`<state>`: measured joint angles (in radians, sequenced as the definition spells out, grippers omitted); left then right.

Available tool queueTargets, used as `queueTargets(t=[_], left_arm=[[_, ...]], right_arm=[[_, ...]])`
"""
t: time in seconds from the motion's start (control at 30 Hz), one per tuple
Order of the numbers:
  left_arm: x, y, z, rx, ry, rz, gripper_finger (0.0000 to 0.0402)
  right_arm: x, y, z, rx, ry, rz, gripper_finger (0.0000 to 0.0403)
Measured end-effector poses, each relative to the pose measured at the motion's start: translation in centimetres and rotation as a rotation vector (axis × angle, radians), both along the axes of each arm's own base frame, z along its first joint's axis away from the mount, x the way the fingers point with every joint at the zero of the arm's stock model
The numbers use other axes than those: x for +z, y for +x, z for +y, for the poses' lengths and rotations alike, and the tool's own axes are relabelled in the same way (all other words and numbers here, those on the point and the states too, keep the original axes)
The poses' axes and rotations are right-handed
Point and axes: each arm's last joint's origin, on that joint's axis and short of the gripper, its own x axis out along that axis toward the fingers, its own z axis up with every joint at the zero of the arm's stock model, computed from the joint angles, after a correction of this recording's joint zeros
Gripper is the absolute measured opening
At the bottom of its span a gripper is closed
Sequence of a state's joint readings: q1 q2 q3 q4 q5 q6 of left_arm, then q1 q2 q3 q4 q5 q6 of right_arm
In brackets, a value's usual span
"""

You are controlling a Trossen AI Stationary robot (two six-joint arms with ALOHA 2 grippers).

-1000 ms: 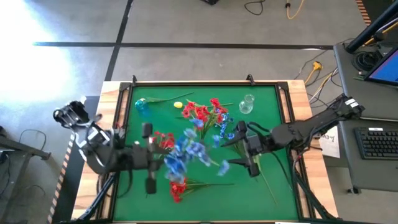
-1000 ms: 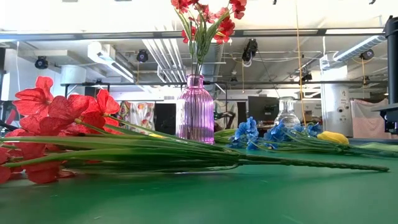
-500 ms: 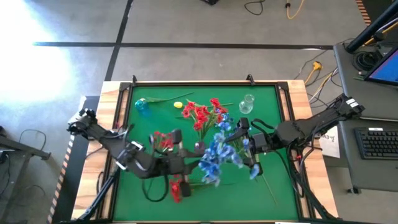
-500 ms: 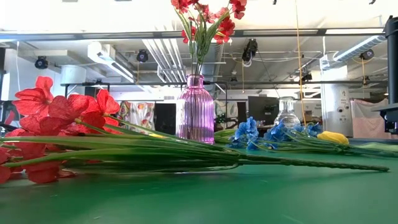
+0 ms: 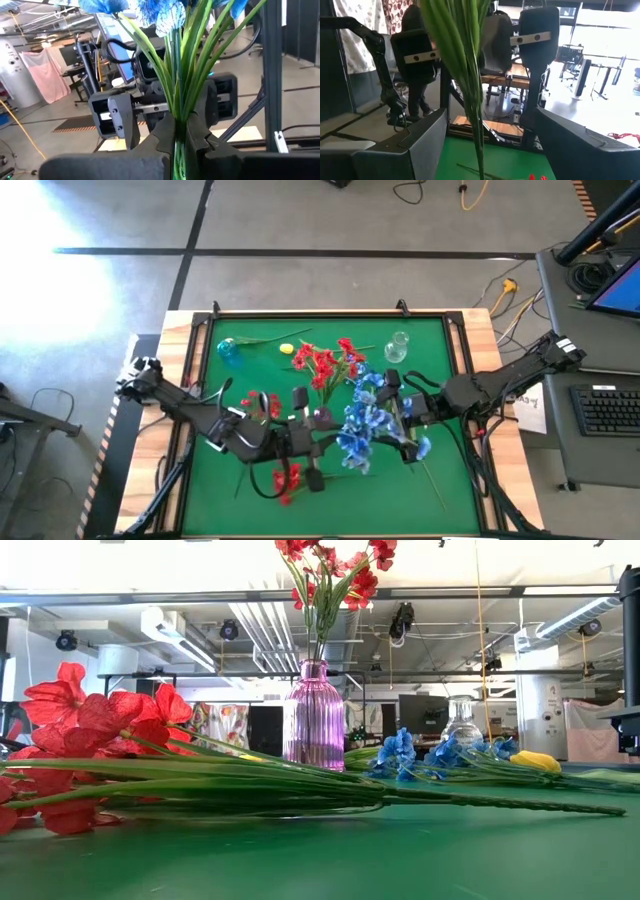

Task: Sort flowers into vase by color
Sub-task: Put the bottom left blue flowers into the transparent vase

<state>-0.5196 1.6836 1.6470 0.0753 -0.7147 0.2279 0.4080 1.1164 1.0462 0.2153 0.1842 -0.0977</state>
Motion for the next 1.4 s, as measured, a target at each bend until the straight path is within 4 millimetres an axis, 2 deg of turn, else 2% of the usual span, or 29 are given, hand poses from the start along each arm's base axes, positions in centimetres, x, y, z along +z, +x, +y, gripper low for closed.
queueTargets(t=[0.4, 0.57, 0.77, 1.1, 1.23, 1.4], left_arm=[[-0.2, 1.6, 0.7, 0.037, -0.023, -0.079, 0.0000], [-0.9, 2.4, 0.7, 0.026, -0.016, -0.073, 0.0000], [-1.1, 2.6, 0.6, 0.020, -0.014, -0.087, 0.0000], [-1.0, 2.6, 0.7, 0.029, -0.031, -0.088, 0.0005], [-1.0, 2.3, 0.8, 0.025, -0.022, -0.067, 0.0043], [-0.6, 1.3, 0.9, 0.016, -0.017, -0.017, 0.0126]], right_arm=[[-0.3, 0.0, 0.0, -0.002, -0.004, 0.009, 0.0286], [-0.3, 0.0, 0.0, -0.004, -0.002, 0.014, 0.0275], [-0.7, 0.1, -0.2, -0.038, -0.001, 0.054, 0.0209], [-0.8, 0.1, -0.2, -0.049, -0.005, 0.062, 0.0030], [-0.8, 0.1, -0.2, -0.049, -0.004, 0.064, 0.0018], [-0.6, 0.0, -0.2, -0.054, 0.012, 0.052, 0.0018]])
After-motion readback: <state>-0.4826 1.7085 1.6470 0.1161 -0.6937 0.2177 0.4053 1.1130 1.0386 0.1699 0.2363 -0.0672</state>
